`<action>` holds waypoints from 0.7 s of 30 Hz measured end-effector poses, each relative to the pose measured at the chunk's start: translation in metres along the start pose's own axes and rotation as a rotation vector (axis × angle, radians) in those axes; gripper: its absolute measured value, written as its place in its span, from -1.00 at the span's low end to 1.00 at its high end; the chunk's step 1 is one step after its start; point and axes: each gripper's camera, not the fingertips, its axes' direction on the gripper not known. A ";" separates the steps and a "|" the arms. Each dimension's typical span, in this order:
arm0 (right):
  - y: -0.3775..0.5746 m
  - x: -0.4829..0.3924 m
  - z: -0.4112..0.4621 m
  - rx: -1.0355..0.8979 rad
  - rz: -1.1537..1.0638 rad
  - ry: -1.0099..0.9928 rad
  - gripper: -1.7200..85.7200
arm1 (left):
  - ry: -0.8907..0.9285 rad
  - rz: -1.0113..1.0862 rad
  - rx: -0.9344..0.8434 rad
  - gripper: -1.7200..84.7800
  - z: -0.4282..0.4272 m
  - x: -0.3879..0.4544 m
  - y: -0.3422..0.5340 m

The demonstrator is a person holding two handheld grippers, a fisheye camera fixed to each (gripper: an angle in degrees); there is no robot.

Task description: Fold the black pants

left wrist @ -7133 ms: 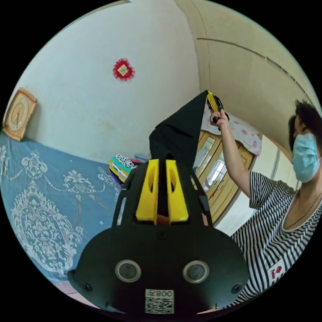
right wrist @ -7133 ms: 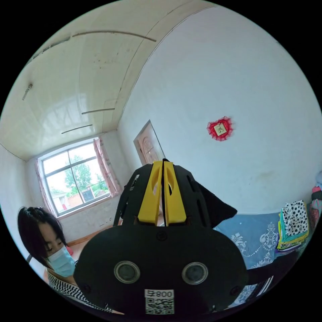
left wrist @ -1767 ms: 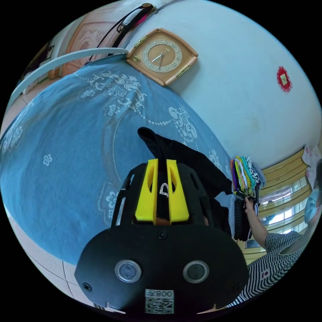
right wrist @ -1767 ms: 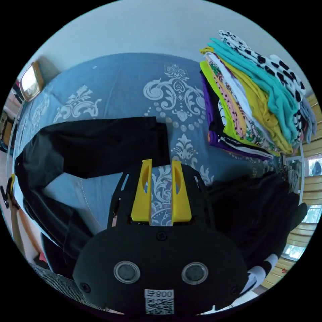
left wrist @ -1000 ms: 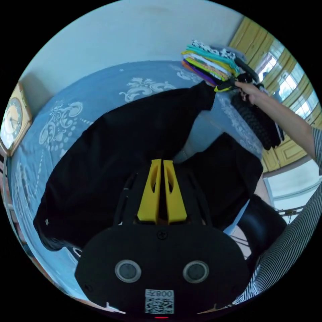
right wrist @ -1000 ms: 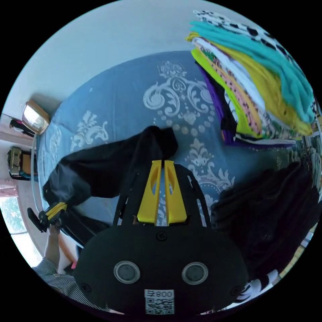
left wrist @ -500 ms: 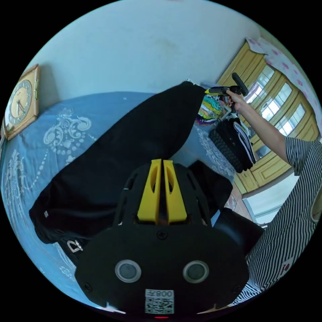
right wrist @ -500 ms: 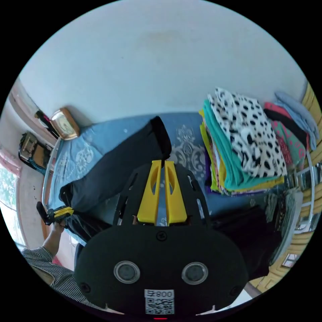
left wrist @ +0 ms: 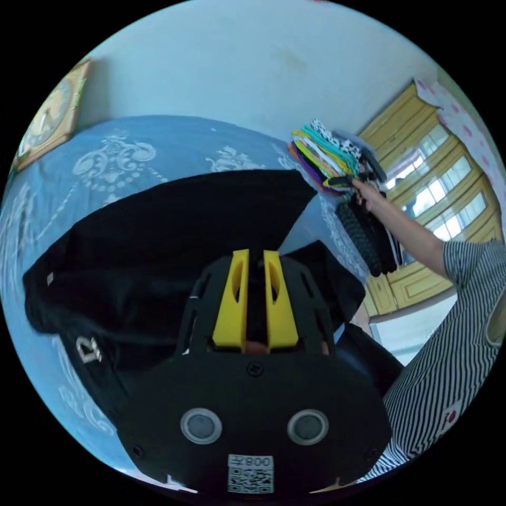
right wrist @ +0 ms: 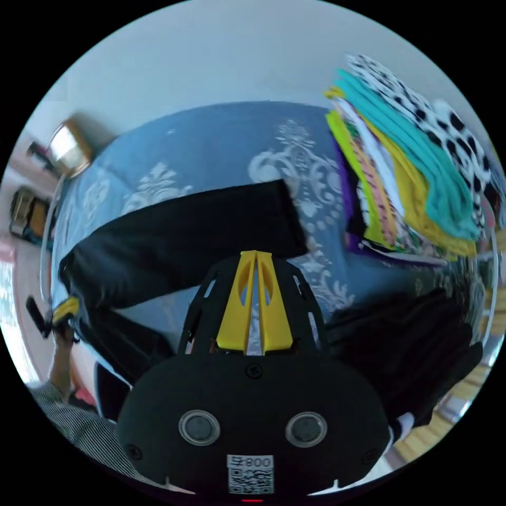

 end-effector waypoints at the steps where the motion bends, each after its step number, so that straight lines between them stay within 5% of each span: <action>1: 0.011 -0.023 -0.005 0.018 -0.089 -0.039 -0.96 | -0.009 -0.049 0.043 -0.84 -0.015 -0.007 0.012; 11: 0.147 -0.188 -0.013 -0.059 -0.535 -0.288 -0.93 | -0.320 -0.612 0.100 -0.73 -0.118 -0.079 0.162; 21: 0.227 -0.311 -0.028 -0.158 -0.791 -0.428 -0.81 | -0.285 -0.664 -0.028 -0.85 -0.103 -0.099 0.190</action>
